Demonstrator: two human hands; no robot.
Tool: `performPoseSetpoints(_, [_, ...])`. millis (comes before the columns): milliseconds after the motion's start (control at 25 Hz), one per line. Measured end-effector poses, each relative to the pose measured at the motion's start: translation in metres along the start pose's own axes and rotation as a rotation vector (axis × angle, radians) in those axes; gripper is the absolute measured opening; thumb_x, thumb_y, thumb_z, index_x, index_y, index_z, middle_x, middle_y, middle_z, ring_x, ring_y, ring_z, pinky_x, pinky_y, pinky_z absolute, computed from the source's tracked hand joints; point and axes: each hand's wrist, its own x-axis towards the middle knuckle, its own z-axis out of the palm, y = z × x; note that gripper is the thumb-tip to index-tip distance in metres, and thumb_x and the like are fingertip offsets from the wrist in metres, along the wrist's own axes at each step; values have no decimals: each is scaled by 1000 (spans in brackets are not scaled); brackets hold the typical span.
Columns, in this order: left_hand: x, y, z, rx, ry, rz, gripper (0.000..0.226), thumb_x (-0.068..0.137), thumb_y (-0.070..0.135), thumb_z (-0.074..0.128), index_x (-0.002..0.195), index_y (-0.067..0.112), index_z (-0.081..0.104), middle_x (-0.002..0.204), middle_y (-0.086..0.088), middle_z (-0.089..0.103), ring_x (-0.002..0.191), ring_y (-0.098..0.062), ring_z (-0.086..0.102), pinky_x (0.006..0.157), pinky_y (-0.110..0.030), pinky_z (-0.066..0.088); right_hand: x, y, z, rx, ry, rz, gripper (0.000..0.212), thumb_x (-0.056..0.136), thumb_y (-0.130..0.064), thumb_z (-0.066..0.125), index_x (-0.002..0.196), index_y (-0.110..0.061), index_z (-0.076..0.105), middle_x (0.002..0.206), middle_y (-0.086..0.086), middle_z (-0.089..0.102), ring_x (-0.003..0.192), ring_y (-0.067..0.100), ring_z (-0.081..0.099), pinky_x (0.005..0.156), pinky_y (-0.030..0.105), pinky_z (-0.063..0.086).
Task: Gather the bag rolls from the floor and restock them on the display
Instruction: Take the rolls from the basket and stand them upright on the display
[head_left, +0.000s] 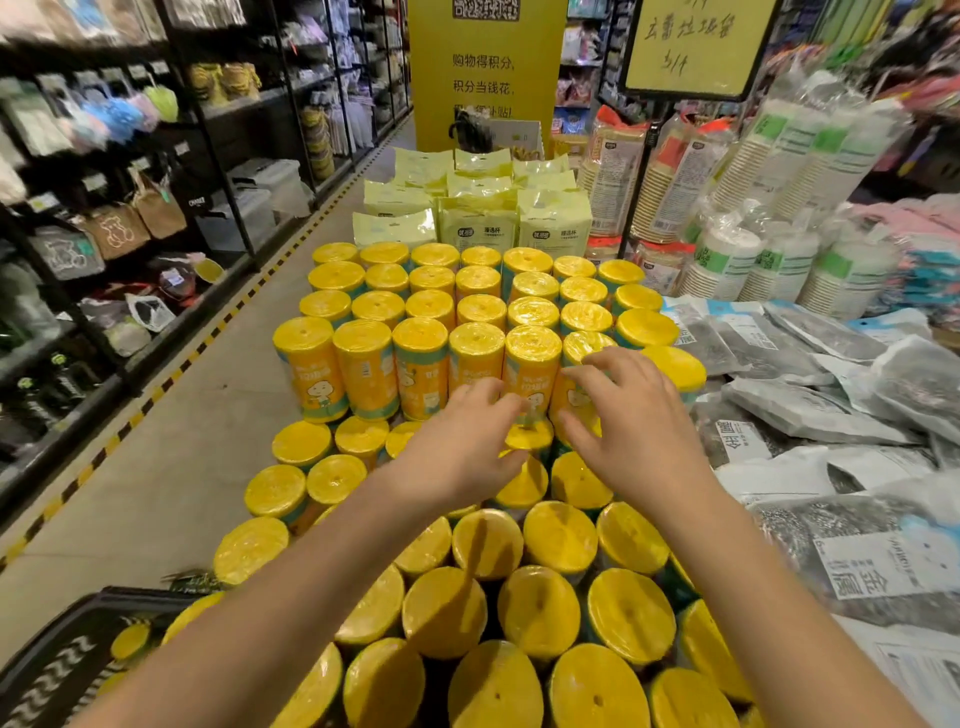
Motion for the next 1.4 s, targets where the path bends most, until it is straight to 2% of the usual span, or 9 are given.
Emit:
performPoseSetpoints(120, [-35, -3, -28, 311, 49, -47, 60, 93, 41, 64, 146, 23, 41, 158, -11, 27, 143, -32, 29, 106, -45, 43, -15, -38, -16, 19, -63, -77, 53, 82, -38, 76, 131, -22, 62, 128, 6, 59, 128, 31, 49, 100, 47, 42])
performPoseSetpoints(320, [-103, -19, -55, 419, 91, -141, 57, 91, 42, 63, 140, 18, 46, 151, -14, 36, 138, -35, 35, 106, -48, 42, -30, -102, -24, 113, -167, -172, 64, 87, -46, 69, 145, -30, 48, 143, 2, 50, 135, 26, 43, 108, 42, 35])
performPoseSetpoints(440, [-158, -47, -66, 406, 79, -282, 60, 93, 46, 61, 143, 20, 42, 157, -13, 28, 143, -34, 30, 112, -47, 36, -28, -156, -16, 233, -240, -277, 68, 88, -49, 68, 149, -30, 43, 148, 2, 46, 136, 26, 42, 108, 42, 36])
performPoseSetpoints(640, [-261, -104, -88, 391, 39, -525, 65, 94, 45, 62, 149, 22, 35, 161, -11, 22, 148, -31, 23, 117, -46, 31, -40, -257, 3, 384, -280, -435, 66, 83, -44, 74, 142, -21, 53, 134, 7, 58, 122, 29, 56, 96, 45, 49])
performPoseSetpoints(800, [-355, -166, -106, 332, 73, -644, 66, 95, 45, 62, 151, 27, 34, 163, -6, 22, 150, -27, 20, 120, -45, 29, -59, -354, 6, 369, -332, -495, 68, 88, -51, 67, 147, -30, 43, 140, 0, 53, 125, 24, 53, 101, 43, 48])
performPoseSetpoints(960, [-453, -242, -114, 278, 47, -668, 65, 93, 45, 64, 149, 28, 37, 158, -3, 28, 146, -24, 25, 118, -43, 32, -81, -468, 20, 327, -417, -546, 66, 89, -56, 62, 147, -37, 37, 144, -4, 48, 125, 23, 53, 101, 42, 48])
performPoseSetpoints(1120, [-539, -325, -115, 228, 0, -672, 61, 90, 46, 66, 144, 28, 42, 153, -4, 34, 141, -26, 30, 113, -45, 36, -104, -578, 55, 237, -527, -532, 65, 91, -54, 60, 149, -36, 37, 145, -3, 47, 124, 27, 55, 98, 39, 48])
performPoseSetpoints(1400, [-575, -424, -103, 131, -91, -658, 58, 90, 45, 63, 141, 26, 45, 146, -4, 41, 133, -28, 38, 102, -43, 43, -102, -656, 118, 179, -673, -459, 60, 92, -48, 60, 148, -34, 42, 144, -1, 49, 126, 25, 54, 99, 39, 47])
